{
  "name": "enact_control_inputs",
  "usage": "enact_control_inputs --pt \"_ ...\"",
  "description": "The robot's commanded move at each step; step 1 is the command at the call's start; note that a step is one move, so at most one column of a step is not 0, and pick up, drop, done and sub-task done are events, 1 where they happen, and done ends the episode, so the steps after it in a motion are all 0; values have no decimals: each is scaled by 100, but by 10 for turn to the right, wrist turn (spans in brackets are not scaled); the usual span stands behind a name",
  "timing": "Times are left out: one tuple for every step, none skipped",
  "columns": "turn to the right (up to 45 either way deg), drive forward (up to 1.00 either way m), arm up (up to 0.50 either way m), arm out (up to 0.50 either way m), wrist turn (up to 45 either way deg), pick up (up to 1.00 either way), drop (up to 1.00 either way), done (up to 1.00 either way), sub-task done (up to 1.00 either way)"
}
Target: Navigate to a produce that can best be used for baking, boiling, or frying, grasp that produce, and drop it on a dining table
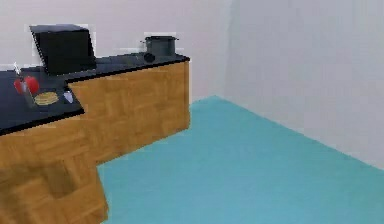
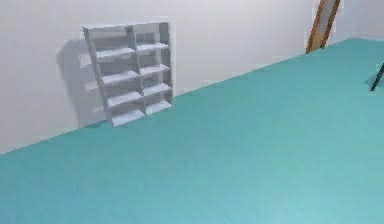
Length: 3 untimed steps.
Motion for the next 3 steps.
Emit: enact_control_inputs --pt "0 70 0 0 0 0 0 0 0" --pt "-90 0 0 0 0 0 0 0 0" --pt "0 40 0 0 0 0 0 0 0"
